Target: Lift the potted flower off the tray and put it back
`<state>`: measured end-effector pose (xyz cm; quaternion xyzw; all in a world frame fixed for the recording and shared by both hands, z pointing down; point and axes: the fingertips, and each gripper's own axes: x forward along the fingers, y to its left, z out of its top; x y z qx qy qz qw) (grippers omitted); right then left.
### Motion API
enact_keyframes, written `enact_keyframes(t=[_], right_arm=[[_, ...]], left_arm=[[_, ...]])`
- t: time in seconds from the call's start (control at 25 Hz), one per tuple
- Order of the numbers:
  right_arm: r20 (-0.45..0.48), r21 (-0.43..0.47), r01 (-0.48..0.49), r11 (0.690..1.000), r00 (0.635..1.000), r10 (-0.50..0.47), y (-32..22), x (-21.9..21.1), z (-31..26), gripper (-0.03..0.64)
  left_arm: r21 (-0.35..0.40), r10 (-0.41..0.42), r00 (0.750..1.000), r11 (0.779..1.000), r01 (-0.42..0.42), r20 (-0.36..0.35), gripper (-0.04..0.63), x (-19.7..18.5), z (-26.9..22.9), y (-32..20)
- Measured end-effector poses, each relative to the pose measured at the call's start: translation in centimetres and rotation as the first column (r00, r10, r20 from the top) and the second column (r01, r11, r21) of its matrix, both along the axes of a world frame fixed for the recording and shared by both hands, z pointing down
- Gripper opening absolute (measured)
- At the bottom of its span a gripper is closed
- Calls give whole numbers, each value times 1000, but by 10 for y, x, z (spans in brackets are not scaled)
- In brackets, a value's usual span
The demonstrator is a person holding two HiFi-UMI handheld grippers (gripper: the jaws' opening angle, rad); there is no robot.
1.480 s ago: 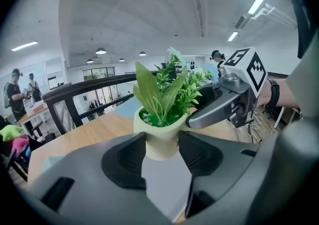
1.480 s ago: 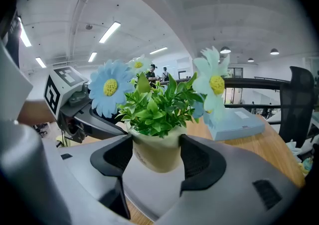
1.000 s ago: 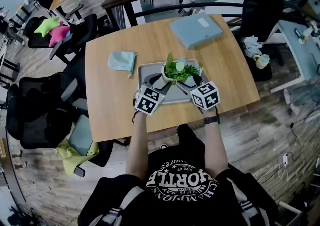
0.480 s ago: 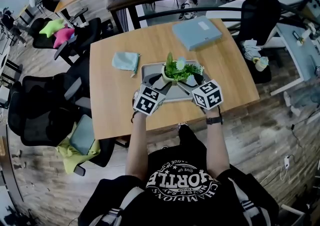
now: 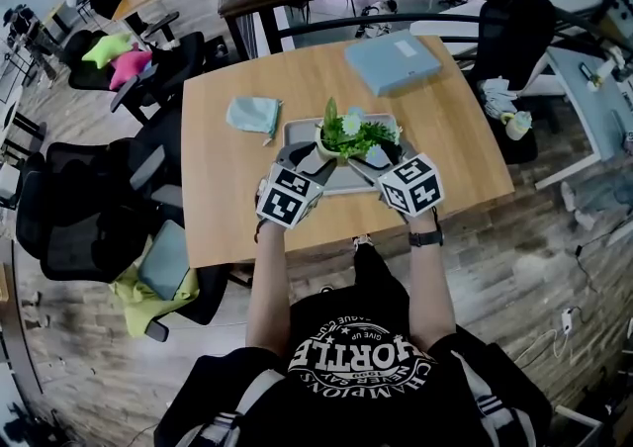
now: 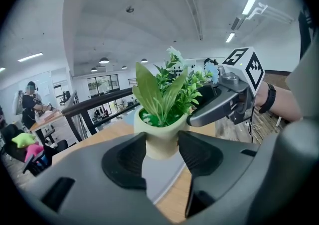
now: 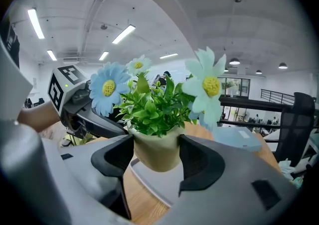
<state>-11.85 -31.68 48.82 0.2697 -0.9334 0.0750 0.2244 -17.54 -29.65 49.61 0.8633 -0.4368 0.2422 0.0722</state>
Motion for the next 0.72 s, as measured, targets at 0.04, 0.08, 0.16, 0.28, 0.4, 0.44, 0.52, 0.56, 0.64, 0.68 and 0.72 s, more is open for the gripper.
enact_keyframes(t=[0.04,0.08,0.16,0.28,0.4,0.44,0.52,0.56,0.64,0.68,0.72], right_arm=[[1,1,4,1000,1000,-4,2,-2,-2,304],[0,3,7,1000,1000,-7,4,-4,-4,304],[-2,9,14,1000,1000,-14,7,-8,-7,304],[-3,14,26,1000,1000,-26,11,-14,-9,302],[-4,17,36,999,999,-36,13,-22,-11,301],[-5,18,40,999,999,-39,14,-24,-11,299],[-8,18,46,999,999,-46,15,-28,-10,299],[-9,18,50,999,999,-49,15,-31,-10,299],[-8,16,56,998,998,-56,15,-35,-9,298],[-9,15,60,998,998,-60,15,-38,-9,298],[-10,14,64,998,998,-63,15,-40,-8,296]], left_arm=[[-1,-4,1000,1000,4,-1,222,-2,-2,2],[0,-7,1000,1000,7,-3,222,-4,-4,4],[5,-13,1000,1000,13,-4,222,-8,-7,8],[14,-21,1000,1000,21,-2,221,-14,-9,12],[16,-30,1000,999,30,1,222,-21,-10,14],[15,-33,999,999,33,2,222,-24,-10,15],[15,-36,999,999,36,5,222,-28,-10,17],[16,-39,999,999,39,4,221,-30,-10,17],[15,-48,999,999,48,1,222,-35,-9,17],[14,-52,999,999,52,2,222,-37,-8,17],[13,-56,998,998,56,2,222,-39,-8,17]])
